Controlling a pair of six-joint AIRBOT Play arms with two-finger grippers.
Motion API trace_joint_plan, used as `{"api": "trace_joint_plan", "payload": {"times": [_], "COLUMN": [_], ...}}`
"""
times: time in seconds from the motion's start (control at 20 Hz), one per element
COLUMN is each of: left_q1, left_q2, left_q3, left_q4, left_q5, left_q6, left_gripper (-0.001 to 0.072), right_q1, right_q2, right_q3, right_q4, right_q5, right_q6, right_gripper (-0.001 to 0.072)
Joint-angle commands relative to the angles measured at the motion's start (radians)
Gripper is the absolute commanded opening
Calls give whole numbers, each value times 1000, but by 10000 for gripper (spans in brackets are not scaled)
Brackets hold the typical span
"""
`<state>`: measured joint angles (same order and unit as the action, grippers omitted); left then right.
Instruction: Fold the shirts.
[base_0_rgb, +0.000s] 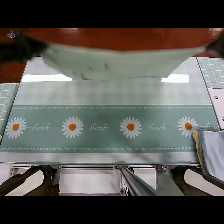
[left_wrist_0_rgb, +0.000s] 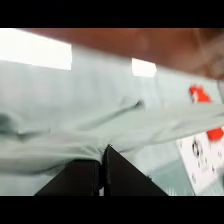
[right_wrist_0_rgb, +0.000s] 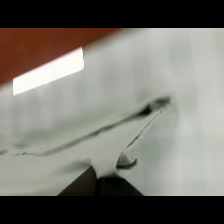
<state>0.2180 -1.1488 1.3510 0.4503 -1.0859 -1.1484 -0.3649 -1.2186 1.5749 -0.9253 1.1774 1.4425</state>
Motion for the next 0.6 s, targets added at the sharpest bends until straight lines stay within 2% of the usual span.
{"api": "trace_joint_plan", "payload": {"times": [0.0, 0.1, 0.25, 0.4, 0.55], "left_q1": [2, 2, 3, 3, 1], "left_q2": [22, 28, 77, 218, 353], "left_q3": [402, 561, 724, 719, 687], "left_q4": [42, 129, 362, 616, 748], "left_q5": [57, 55, -23, -125, -216], "left_q6": [-76, -134, -206, -253, -262], "left_gripper": [30, 30, 30, 30, 30], "right_q1": [0, 0, 0, 0, 0], "right_q2": [114, 197, 349, 466, 567], "right_q3": [258, 305, 314, 313, 313], "right_q4": [-64, -72, -150, -204, -211], "right_q5": [6, 38, 115, 249, 283], "right_q6": [13, 11, 19, 37, 59], "right_gripper": [16, 16, 16, 17, 17]}}
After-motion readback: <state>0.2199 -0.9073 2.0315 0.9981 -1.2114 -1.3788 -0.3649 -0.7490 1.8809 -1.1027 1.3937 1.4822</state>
